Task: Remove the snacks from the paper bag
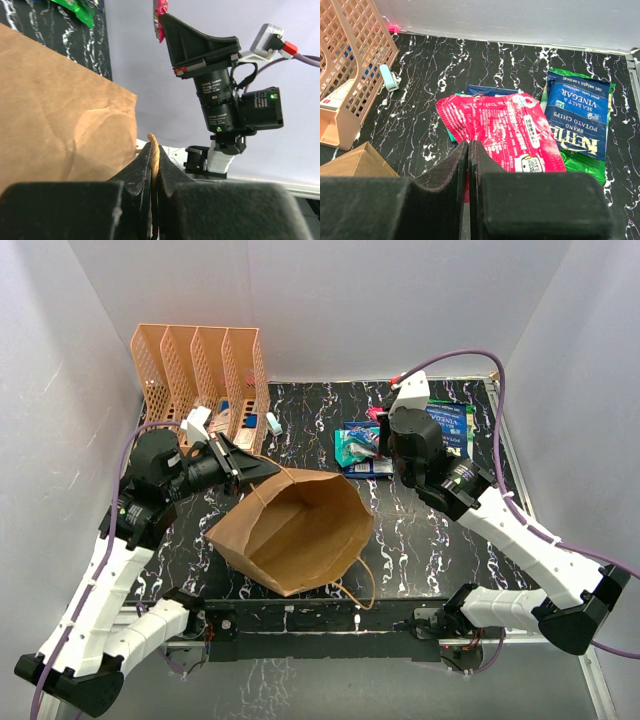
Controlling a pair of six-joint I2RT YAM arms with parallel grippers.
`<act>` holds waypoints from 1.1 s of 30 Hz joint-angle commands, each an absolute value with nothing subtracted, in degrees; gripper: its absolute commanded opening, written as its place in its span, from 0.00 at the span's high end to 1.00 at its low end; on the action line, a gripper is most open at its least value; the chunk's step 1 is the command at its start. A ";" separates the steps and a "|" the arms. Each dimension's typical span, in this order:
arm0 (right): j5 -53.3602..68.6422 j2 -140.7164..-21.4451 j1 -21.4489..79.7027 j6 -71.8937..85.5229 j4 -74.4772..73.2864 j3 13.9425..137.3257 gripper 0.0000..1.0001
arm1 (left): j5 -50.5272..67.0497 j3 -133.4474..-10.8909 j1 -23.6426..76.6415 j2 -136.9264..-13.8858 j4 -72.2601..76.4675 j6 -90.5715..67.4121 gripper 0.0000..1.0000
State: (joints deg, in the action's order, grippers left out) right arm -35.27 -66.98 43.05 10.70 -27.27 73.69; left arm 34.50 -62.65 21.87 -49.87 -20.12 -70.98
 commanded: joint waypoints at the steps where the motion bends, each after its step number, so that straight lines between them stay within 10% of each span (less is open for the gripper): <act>1: -34.15 -66.26 42.41 11.93 -25.85 73.64 0.93 | 29.41 -71.61 21.88 -51.97 -28.18 -64.21 1.00; 33: -30.02 -74.90 21.17 7.91 -26.63 73.62 0.93 | 55.78 -69.21 22.26 -59.88 -7.06 -80.33 1.00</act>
